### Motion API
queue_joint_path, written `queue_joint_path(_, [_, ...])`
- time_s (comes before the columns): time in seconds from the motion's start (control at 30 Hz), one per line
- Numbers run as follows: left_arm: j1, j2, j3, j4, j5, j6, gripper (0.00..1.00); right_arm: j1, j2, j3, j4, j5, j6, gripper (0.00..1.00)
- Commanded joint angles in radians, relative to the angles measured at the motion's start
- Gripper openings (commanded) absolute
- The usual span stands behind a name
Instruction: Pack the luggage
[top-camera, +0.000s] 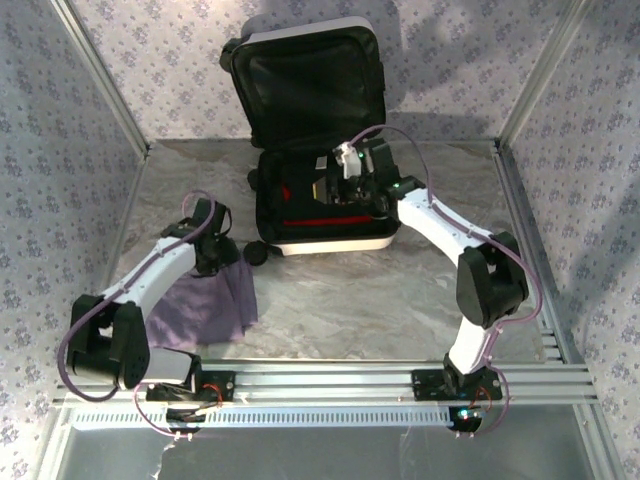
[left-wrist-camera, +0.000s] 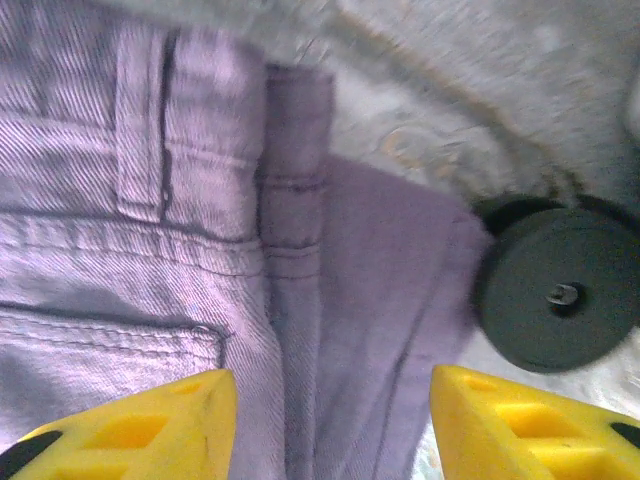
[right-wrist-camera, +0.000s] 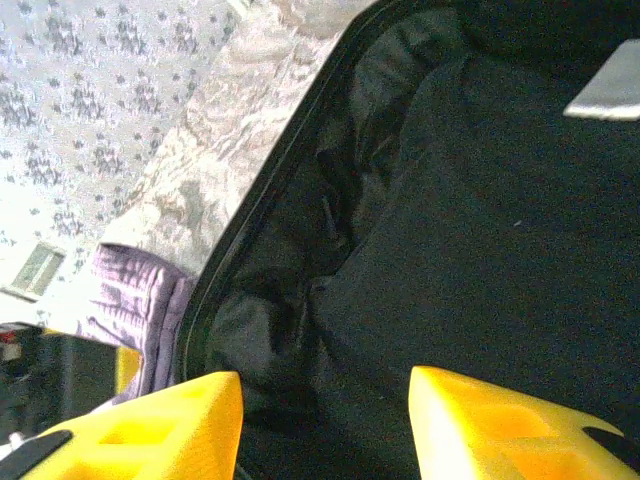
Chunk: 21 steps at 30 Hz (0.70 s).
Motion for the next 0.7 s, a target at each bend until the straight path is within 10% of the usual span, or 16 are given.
queue_joint_path(0.0, [0.030,0.042,-0.068,0.132,0.063,-0.099,0.53,0.030,-0.016,-0.027,-0.013,0.022,-0.017,0.49])
queue_joint_path(0.67, [0.364,0.360,0.130,0.331,0.211,-0.087,0.51,0.220,0.081,0.038,-0.026,0.022,-0.009,0.50])
